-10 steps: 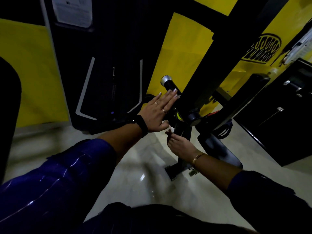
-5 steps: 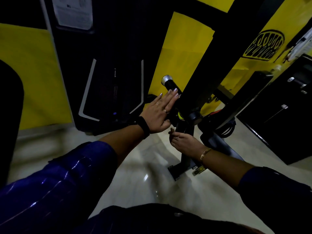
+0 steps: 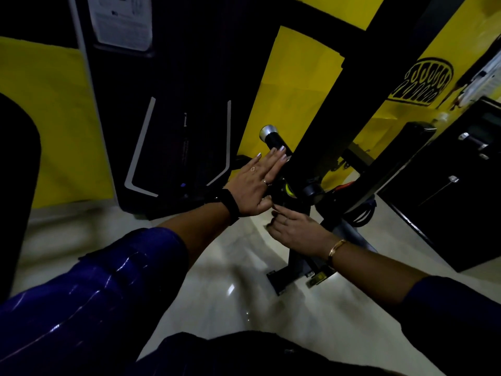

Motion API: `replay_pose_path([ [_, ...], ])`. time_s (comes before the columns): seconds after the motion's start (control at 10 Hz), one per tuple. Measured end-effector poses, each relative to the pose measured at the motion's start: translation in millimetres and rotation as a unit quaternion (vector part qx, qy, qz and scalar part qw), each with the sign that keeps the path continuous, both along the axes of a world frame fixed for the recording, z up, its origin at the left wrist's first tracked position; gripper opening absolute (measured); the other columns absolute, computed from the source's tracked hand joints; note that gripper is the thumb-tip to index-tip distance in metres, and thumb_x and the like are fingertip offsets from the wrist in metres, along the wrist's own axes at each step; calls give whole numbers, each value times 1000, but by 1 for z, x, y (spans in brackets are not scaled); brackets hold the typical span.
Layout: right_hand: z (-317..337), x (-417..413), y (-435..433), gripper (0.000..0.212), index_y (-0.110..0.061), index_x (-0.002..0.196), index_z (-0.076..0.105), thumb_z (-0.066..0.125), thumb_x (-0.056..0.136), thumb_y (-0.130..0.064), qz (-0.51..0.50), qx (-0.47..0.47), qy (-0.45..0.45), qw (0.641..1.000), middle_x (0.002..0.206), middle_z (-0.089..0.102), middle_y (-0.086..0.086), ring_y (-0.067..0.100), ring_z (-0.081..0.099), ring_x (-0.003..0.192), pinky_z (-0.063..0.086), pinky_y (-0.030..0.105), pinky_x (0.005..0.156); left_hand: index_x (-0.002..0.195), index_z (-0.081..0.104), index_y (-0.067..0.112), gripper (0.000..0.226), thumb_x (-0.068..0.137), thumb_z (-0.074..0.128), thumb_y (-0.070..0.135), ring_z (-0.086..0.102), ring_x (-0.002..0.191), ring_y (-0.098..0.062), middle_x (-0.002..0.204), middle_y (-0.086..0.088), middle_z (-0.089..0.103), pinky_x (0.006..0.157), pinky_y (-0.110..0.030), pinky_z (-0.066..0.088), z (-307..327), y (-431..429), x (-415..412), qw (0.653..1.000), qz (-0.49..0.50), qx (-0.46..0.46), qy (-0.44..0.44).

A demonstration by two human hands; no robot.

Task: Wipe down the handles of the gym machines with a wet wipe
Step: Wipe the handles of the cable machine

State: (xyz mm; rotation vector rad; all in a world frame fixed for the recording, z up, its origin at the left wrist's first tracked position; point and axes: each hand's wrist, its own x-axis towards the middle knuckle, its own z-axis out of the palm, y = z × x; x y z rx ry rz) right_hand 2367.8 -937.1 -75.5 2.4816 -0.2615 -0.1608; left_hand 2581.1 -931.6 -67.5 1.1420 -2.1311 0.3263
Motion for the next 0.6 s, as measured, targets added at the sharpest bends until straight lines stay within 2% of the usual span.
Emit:
replay_pose_path([
  [0.1,8,11,31,22,-11,111,64,51,93,-10,-39,156,-138,977,90,65,4,21,60,87,44,32,94,151,14,6,89,72,47,30,19,147,-32,158,-21,19,118,-51,22,-1,1,0,1000,-17,-11,-3],
  [0.2,19,28,65,20,-9,114,63,50,99,-12,-284,492,-390,725,100,65,11,18,61,84,53,26,71,151,13,7,90,71,46,27,18,147,-34,158,-22,19,118,-52,22,-2,1,-3,1000,-22,-14,10],
  [0.3,33,39,81,17,-3,113,56,53,96,-5,-418,724,-448,317,101,63,16,21,66,81,59,29,60,153,6,10,82,82,42,28,17,148,-32,158,-20,17,118,-50,20,-2,2,-1,1000,-21,-13,4],
  [0.4,38,33,90,25,-4,112,58,54,91,9,-389,740,-409,366,101,66,12,18,68,84,56,22,66,151,13,8,62,96,17,36,22,146,-31,157,-19,21,119,-46,19,3,2,6,999,-24,-20,-6],
  [0.5,36,16,80,36,-5,113,66,44,87,4,-182,390,-299,852,111,67,12,26,64,103,46,17,88,150,16,6,76,79,36,28,25,145,-29,156,-19,25,119,-44,16,9,1,13,998,-4,-47,-52],
  [0.6,36,1,63,25,2,106,68,46,93,3,121,44,-132,983,118,65,20,35,57,119,43,43,105,150,15,6,82,76,40,27,23,145,-27,156,-19,26,118,-42,14,10,-1,15,996,7,-53,-72],
])
